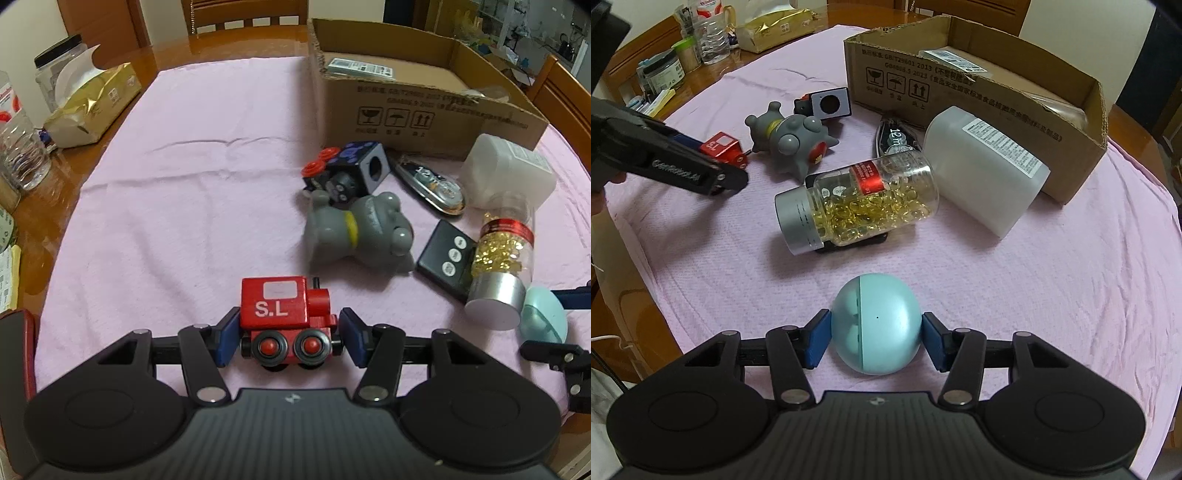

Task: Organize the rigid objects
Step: 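Carry the teal case and the red train toward the cardboard box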

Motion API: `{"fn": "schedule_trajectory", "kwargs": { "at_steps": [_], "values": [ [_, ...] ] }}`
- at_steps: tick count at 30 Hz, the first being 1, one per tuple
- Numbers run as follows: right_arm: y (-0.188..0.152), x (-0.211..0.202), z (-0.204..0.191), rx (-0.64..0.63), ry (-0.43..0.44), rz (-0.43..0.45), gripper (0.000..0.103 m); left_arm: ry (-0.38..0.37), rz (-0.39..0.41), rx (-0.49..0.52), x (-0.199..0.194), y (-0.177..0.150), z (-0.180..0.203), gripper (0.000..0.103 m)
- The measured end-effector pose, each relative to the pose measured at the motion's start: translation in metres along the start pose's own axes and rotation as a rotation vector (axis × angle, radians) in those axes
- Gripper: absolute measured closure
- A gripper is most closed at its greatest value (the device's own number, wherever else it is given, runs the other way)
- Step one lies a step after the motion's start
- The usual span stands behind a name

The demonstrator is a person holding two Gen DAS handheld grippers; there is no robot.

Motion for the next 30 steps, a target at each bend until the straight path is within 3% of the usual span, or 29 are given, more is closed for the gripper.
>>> {"fn": "schedule_trajectory", "kwargs": {
  "at_steps": [17, 30],
  "values": [
    [0.003, 0.000, -0.006, -0.071, -0.013, 0.003, 0.045, -0.009, -0.009, 0.022, -0.001, 0.004, 0.002, 0.049],
    [0.010, -0.015, -0.003, -0.083, 0.006, 0.003, 0.045, -0.071, -0.021, 0.174, -0.028, 0.014, 0.013, 0.049]
  ]
}}
Point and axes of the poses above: each gripper's, at about its wrist camera, not at the fingertips, and x roughly the way its jaws point, z to its right, y to its top, the point moved 5 cm from there along x, roughly the way its jaws point, and after that the axes turned 1 degree about x, right-handed, at the moved point
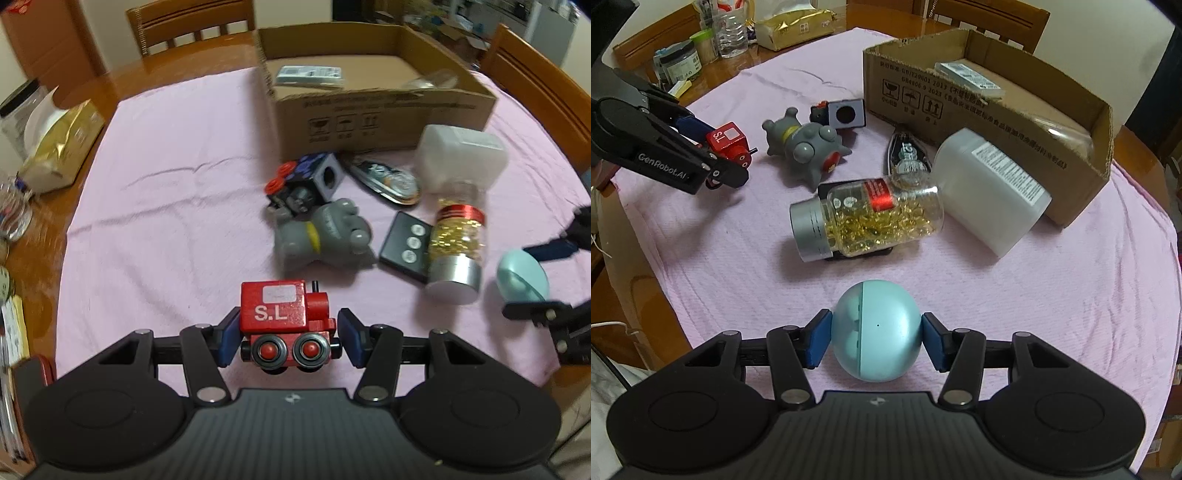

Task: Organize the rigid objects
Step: 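Carry the teal case and the red train toward the cardboard box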

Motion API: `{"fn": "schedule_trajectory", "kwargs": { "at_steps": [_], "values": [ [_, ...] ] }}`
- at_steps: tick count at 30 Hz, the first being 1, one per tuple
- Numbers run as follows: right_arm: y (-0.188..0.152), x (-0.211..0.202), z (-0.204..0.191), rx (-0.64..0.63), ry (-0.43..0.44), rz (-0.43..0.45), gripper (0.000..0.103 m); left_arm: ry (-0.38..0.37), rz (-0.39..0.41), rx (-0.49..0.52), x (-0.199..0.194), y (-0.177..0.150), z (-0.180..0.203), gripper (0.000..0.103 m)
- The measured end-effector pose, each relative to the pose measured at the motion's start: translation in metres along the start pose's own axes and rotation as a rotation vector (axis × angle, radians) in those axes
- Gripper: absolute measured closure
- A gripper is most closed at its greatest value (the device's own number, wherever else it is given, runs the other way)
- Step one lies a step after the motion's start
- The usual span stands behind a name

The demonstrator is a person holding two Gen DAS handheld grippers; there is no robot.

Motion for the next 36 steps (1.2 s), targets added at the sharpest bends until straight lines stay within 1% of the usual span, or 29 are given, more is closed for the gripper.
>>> {"fn": "schedule_trajectory", "kwargs": {
  "at_steps": [5, 13, 17, 23, 29, 33, 36],
  "values": [
    [0.009, -0.013, 0.003, 0.001, 0.018, 0.007, 0.045, -0.029, -0.007, 0.067, -0.017, 0.009, 0.009, 0.049],
    [0.030, -0.038, 0.013, 0.001, 0.022, 0.042, 0.045, -0.069, 0.019, 0.149, -0.043, 0.029, 0.025, 0.049],
    [0.044, -0.050, 0.021, 0.005, 0.019, 0.070, 0.045, -0.092, 0.046, 0.179, -0.052, 0.044, 0.030, 0.049],
    [0.066, -0.063, 0.032, -0.002, 0.006, 0.107, 0.045, -0.105, 0.109, 0.206, -0.063, 0.075, 0.034, 0.049],
    [0.090, -0.072, 0.046, -0.009, -0.015, 0.145, 0.045, -0.101, 0.176, 0.223, -0.058, 0.119, 0.034, 0.049],
    [0.106, -0.076, 0.059, 0.005, -0.034, 0.174, 0.045, -0.078, 0.213, 0.222, -0.041, 0.152, 0.031, 0.049],
    [0.116, -0.079, 0.069, 0.015, -0.053, 0.191, 0.045, -0.078, 0.218, 0.206, -0.022, 0.174, 0.031, 0.049]
  ]
}}
Point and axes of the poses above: each gripper's, at about its wrist camera, not at the fingertips, and x roughly the way its jaws point, z to its right, y to its top, the point moved 5 cm from there along x, roughly the way its jaws point, and after that the axes turned 1 degree about x, right-handed, at the moved point
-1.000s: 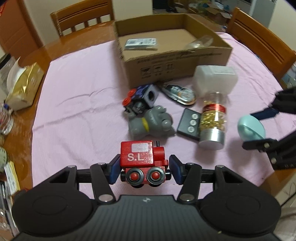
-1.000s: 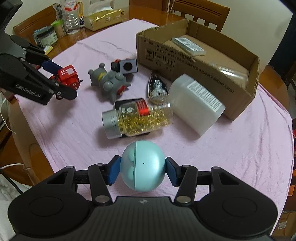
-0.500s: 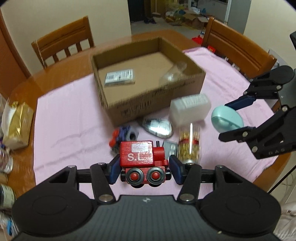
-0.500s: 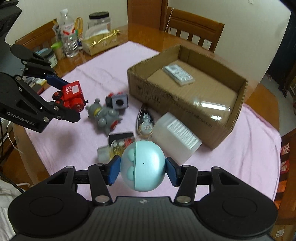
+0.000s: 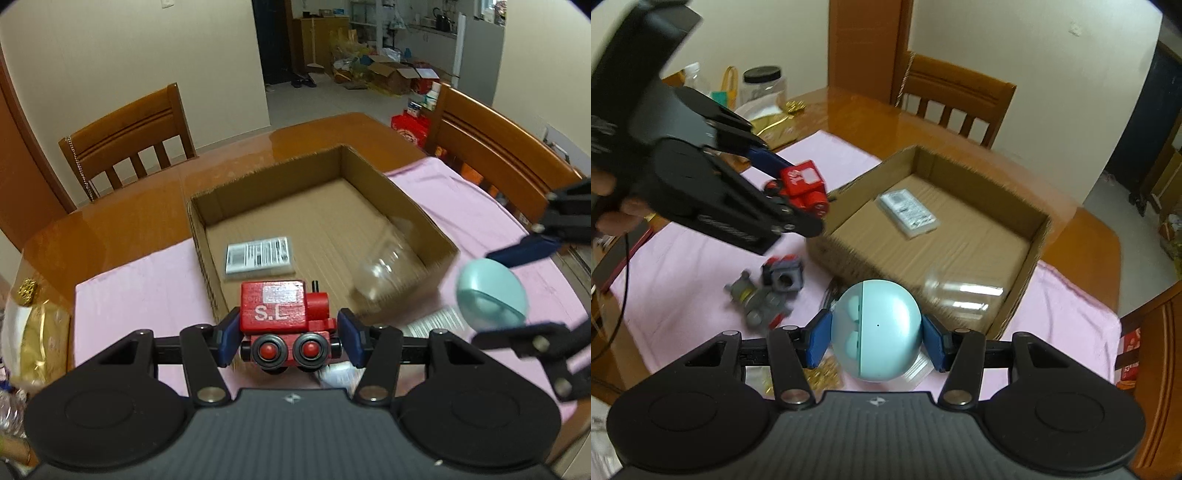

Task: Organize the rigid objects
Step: 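Carry the teal case and the red train toward the cardboard box, then open the left gripper to drop the red train in the box while the right releases the teal case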

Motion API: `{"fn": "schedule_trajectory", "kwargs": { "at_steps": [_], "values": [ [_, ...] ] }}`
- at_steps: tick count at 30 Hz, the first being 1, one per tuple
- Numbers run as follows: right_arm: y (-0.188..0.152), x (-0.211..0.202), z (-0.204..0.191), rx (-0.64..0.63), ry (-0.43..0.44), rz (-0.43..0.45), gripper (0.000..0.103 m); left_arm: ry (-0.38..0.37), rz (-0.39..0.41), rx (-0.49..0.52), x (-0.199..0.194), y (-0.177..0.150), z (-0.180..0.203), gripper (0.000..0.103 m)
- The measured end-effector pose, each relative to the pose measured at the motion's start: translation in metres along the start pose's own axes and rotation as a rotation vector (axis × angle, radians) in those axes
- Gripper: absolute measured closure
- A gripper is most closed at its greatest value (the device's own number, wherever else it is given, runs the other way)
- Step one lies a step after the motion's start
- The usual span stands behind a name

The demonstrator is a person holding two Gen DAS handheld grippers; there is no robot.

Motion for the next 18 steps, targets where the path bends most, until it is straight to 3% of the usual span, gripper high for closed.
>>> {"fn": "schedule_trajectory", "kwargs": {
  "at_steps": [7, 9, 10, 11, 18],
  "values": [
    [0.017, 0.007, 0.023, 0.041, -0.045, 0.015, 0.045, 0.018, -0.025, -0.051, 0.053, 0.017, -0.010, 0.048],
    [0.019, 0.009, 0.027, 0.054, -0.052, 0.018, 0.045, 0.041, -0.014, -0.070, 0.062, 0.018, -0.014, 0.039],
    [0.020, 0.009, 0.029, 0.060, -0.056, 0.020, 0.045, 0.063, -0.012, -0.073, 0.065, 0.018, -0.016, 0.021],
    [0.021, 0.010, 0.031, 0.065, -0.057, 0.022, 0.045, 0.090, -0.003, -0.083, 0.067, 0.018, -0.019, 0.013],
    [0.033, 0.023, 0.041, 0.085, -0.059, 0.028, 0.045, 0.099, 0.010, -0.145, 0.047, 0.004, -0.031, 0.009]
  ]
}}
Point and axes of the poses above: each gripper's, at about its wrist camera, not at the fingertips, and x roughly the way its jaws point, z to its right, y to its top, the point moved 5 cm from there along x, roughly the way its jaws point, and after that the axes turned 1 degree about x, right-handed, at the moved point
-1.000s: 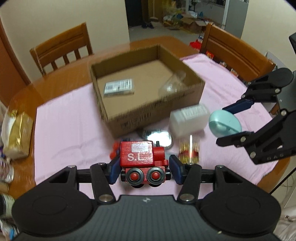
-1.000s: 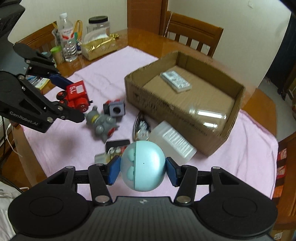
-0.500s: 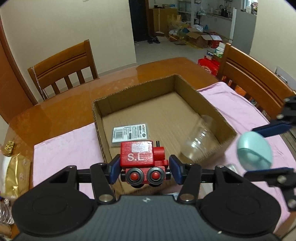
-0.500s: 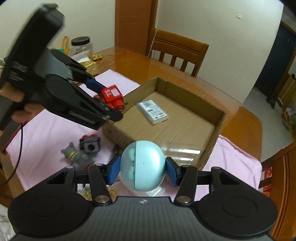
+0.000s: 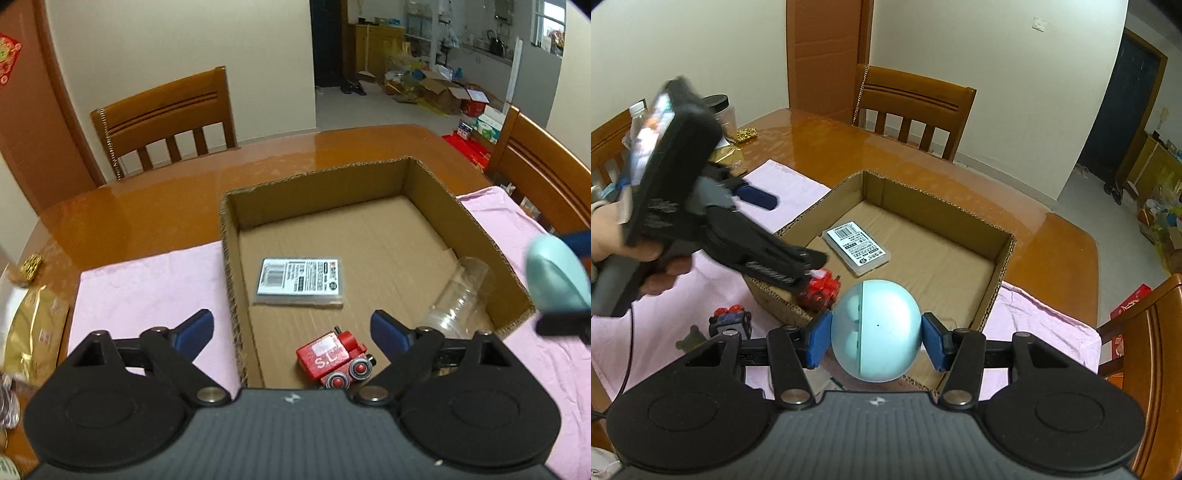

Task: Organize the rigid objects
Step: 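Open the left gripper to drop the red train in the box while the right releases the teal case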

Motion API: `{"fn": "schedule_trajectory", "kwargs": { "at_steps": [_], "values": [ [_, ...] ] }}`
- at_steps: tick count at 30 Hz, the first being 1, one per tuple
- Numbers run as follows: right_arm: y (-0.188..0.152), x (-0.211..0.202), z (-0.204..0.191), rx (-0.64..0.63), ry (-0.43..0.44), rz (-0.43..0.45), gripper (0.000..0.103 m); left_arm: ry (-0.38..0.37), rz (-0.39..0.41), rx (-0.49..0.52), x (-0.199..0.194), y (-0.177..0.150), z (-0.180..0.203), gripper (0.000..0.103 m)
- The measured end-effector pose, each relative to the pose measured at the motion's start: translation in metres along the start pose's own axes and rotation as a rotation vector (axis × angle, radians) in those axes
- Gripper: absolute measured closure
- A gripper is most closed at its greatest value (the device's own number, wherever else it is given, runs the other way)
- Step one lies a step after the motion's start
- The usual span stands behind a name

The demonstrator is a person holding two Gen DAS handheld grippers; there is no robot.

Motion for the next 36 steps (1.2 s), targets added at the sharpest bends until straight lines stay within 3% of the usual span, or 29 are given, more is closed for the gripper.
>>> {"fn": "schedule_trajectory", "kwargs": {
  "at_steps": [14, 30, 31, 33, 34, 36],
  "values": [
    [0.031, 0.049, 0.029, 0.042, 0.001, -0.026, 0.045, 0.145, 0.020, -0.160, -0.064, -0.054, -0.030, 0.007],
    [0.049, 0.143, 0.059, 0.073, -0.040, -0.138, 0.045, 0.223, -0.029, -0.290, -0.075, -0.096, -0.063, 0.004],
    [0.050, 0.146, 0.061, 0.080, -0.049, -0.132, 0.042, 0.222, -0.034, -0.293, -0.074, -0.097, -0.063, 0.004],
    [0.054, 0.146, 0.064, 0.085, -0.066, -0.122, 0.026, 0.224, -0.043, -0.293, -0.072, -0.098, -0.063, 0.004],
    [0.055, 0.145, 0.065, 0.085, -0.073, -0.110, 0.012, 0.223, -0.046, -0.290, -0.071, -0.098, -0.062, 0.004],
    [0.059, 0.138, 0.067, 0.082, -0.082, -0.079, 0.004, 0.222, -0.050, -0.283, -0.071, -0.096, -0.061, 0.004]
  ]
}}
Point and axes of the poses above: each gripper's, at about its wrist camera, not at the fingertips, and x roughly the way its jaws point, z to its right, y to its top, the point moved 5 cm from there along x, roughly the way its jaws point, and after that the axes turned 1 degree about x, right-handed, at the moved point
